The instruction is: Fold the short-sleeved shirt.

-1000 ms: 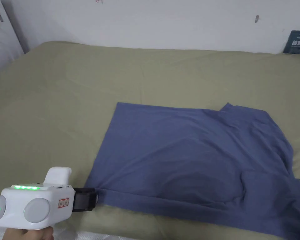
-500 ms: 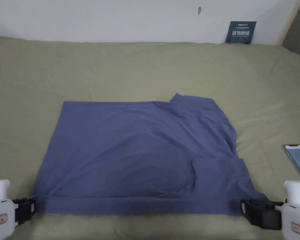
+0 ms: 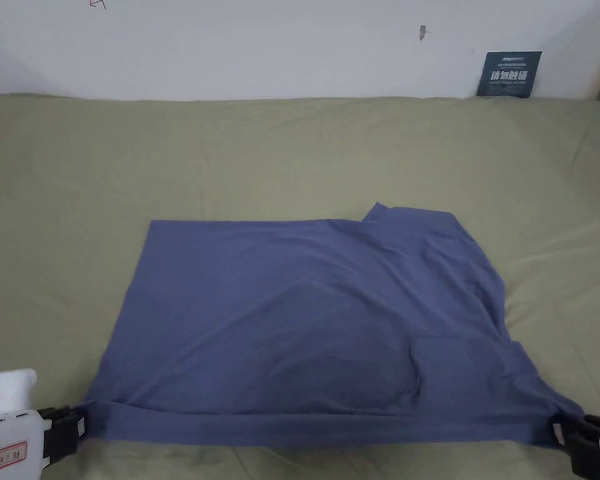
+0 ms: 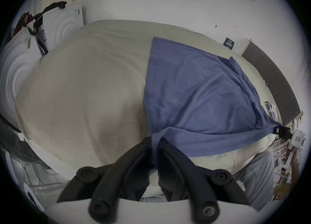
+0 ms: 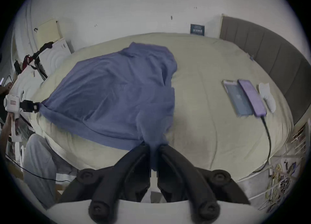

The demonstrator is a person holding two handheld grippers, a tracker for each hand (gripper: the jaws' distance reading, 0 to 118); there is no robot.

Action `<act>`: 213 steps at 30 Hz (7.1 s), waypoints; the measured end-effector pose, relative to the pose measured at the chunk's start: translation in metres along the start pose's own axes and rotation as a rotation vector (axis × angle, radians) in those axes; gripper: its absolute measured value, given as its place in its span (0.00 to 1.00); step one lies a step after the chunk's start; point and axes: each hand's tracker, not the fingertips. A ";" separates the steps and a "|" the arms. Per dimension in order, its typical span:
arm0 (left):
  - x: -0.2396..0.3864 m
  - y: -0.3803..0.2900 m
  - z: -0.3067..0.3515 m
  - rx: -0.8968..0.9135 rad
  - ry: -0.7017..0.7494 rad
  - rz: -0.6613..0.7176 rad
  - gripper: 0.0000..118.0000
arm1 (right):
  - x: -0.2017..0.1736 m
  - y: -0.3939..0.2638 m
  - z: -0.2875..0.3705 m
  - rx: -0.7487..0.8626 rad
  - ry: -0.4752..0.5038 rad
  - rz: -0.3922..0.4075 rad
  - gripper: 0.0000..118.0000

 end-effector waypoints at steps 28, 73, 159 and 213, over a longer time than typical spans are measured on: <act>0.014 0.187 -0.142 -0.007 -0.005 -0.031 0.34 | 0.012 0.174 -0.170 -0.109 -0.035 -0.027 0.65; 0.018 0.110 -0.102 -0.025 0.050 0.017 0.02 | 0.026 0.084 -0.134 -0.089 0.009 -0.138 0.55; 0.044 0.168 -0.166 -0.028 0.093 -0.102 0.01 | 0.042 0.178 -0.175 -0.165 -0.022 -0.045 0.99; -0.035 -0.045 0.024 0.121 -0.073 -0.097 1.00 | 0.006 -0.029 0.036 0.013 0.063 -0.068 1.00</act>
